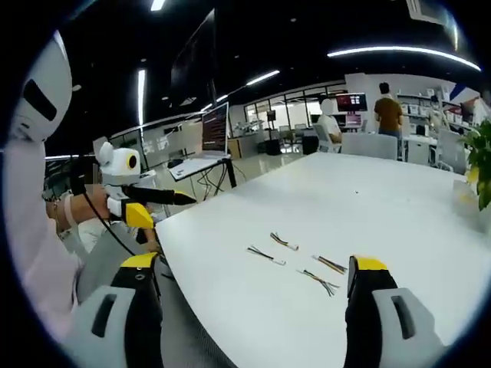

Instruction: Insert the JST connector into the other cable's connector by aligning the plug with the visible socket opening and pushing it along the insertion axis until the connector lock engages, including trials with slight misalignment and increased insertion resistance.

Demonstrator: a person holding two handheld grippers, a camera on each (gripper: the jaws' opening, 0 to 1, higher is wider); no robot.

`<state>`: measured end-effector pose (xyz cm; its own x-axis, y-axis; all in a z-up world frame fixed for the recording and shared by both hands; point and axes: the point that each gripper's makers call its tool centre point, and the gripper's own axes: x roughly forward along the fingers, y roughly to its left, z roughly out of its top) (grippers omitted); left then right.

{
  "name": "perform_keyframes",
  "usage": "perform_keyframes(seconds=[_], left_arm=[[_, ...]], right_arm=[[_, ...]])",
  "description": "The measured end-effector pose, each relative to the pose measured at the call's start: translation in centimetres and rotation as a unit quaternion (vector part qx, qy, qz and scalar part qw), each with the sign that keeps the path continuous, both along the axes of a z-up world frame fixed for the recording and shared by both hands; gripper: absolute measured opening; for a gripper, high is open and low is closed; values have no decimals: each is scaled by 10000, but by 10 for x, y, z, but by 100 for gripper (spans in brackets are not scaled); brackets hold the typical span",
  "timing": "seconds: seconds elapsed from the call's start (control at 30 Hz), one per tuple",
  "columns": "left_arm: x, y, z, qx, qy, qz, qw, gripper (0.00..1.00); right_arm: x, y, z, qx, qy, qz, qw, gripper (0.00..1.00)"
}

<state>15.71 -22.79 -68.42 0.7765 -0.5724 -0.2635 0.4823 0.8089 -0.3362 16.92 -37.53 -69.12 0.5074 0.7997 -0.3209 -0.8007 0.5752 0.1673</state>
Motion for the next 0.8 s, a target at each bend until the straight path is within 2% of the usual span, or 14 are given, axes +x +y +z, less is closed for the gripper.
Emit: perform_keyframes(seconds=[0.17,0.3,0.43,0.57,0.8], left_arm=[[2,11,6,56,-116,65,9999,95],[2,19,3,383,-130,85,9991,94],[2,25,-6,907,-95,76,9958,93],[2,20,-4,729,-91,43,9973,93],[1,17,-11,934,-43,-45,9956,93]], right_arm=[[1,1,1,102,91,-30,9999,100],[1,0,1,99,129,-56,9999,100],[1,0,-1,59,131,-66,9999,100],[0,0,-2,14,106,-48,9999,100],[1,-2,-2,29,126,-82,9999,100]])
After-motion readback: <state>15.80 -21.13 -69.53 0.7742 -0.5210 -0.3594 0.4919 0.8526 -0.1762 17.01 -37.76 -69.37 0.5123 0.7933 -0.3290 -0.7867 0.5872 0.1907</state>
